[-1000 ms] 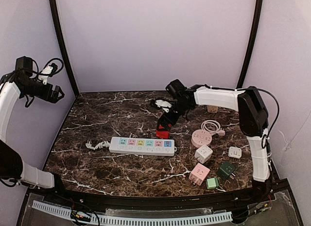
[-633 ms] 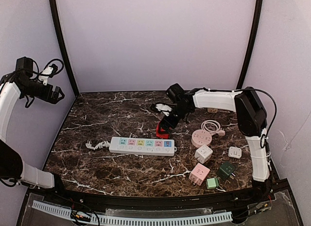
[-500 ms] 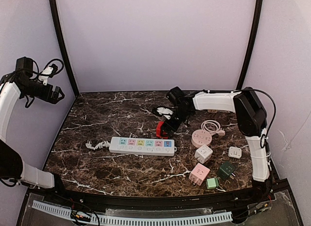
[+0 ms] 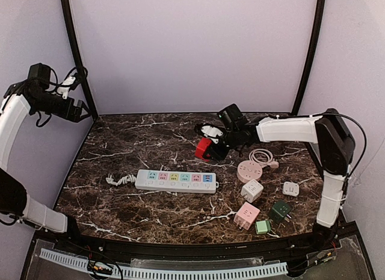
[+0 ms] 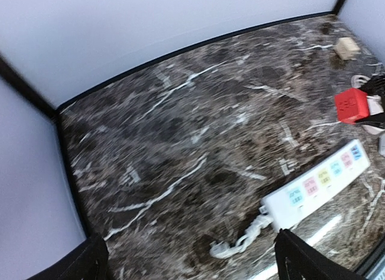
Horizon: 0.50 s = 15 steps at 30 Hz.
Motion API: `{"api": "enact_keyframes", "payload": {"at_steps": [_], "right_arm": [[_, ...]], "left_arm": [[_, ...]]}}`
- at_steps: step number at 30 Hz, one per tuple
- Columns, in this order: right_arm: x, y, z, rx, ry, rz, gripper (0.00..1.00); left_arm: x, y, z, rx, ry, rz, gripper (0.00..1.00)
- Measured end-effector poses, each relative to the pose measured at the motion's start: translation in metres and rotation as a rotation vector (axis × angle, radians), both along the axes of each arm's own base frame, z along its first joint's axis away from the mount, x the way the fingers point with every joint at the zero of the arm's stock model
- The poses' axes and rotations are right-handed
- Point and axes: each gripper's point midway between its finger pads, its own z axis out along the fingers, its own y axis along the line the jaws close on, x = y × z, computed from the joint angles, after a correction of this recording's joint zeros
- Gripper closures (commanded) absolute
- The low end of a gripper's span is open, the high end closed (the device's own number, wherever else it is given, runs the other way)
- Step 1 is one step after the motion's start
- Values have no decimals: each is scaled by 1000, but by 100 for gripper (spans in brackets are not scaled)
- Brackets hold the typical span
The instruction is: Insert the plug
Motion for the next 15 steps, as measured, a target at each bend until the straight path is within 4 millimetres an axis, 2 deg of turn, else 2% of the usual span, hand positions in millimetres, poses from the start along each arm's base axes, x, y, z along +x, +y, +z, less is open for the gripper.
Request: {"api": "enact_keyframes", "payload": {"at_steps": [2,3,5,7,11,13,15], "right_arm": [[-2,7,35,81,-141,1,100],[-4,16,57,137,-230,6,100],[-10,44,107,259,-401,31,100],[-20,70,146,370,-536,57,100],[-47,99,188,488,-680,103,100],[-54,104,201,527,-719,114,100],[-55,105,208,545,-740,113,100]], "left_arm": [[9,-40,10,-15,7,-110,1],[13,-67,16,-23,10,-184,1],[19,-123,29,-55,7,-333,1],[18,-169,36,-107,18,-448,1],[10,-235,33,-215,90,-594,1],[4,-260,25,-259,143,-643,1],[-1,-277,18,-302,190,-675,1]]}}
